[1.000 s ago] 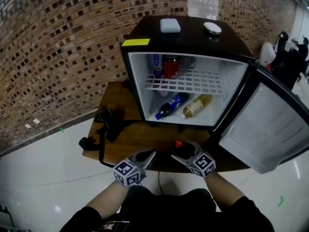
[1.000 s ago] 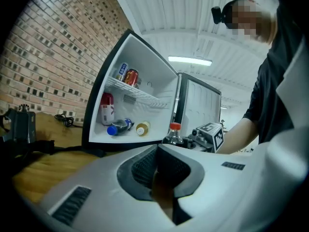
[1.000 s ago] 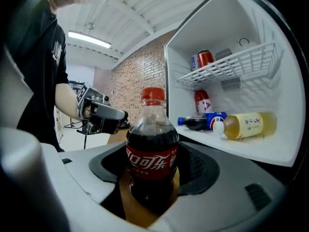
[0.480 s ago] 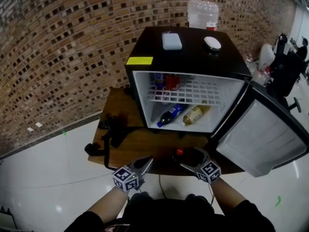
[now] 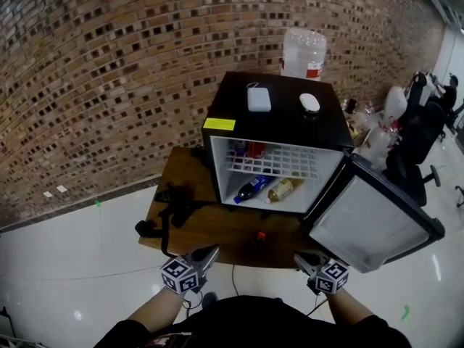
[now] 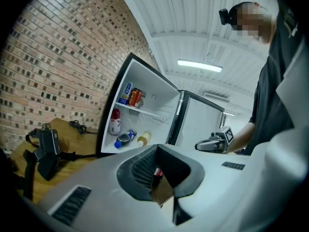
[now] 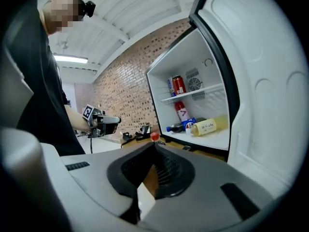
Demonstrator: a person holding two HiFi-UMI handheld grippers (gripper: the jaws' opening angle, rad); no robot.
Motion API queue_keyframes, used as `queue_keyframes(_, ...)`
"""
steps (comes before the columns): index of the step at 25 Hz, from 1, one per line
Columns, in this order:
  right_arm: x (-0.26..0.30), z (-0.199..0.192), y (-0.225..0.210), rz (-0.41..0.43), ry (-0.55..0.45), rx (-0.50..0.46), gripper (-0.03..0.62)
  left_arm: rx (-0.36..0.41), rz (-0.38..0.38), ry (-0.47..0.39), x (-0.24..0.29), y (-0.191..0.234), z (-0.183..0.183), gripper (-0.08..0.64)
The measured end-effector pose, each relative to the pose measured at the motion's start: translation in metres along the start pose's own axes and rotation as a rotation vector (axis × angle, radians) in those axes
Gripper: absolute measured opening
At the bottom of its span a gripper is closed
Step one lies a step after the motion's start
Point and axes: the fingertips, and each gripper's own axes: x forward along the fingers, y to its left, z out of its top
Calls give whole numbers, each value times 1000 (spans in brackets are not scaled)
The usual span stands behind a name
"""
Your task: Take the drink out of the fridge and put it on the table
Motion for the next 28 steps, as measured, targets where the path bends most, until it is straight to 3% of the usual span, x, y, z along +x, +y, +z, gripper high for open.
queue_keyframes(3, -12, 14, 15, 35, -38, 29, -11, 4, 2, -7, -9, -10, 8, -6)
queue_keyframes(9, -26, 26, 16, 24, -87, 58, -11, -3, 14, -26, -19, -16, 15, -6)
queue_keyframes(15, -32, 16, 17, 17, -41, 29, -11, 5, 3, -26, -22, -20, 18, -5)
queue_keyframes(28, -31, 21, 15, 14, -39, 11, -11, 23, -13, -24, -18, -19, 28, -6)
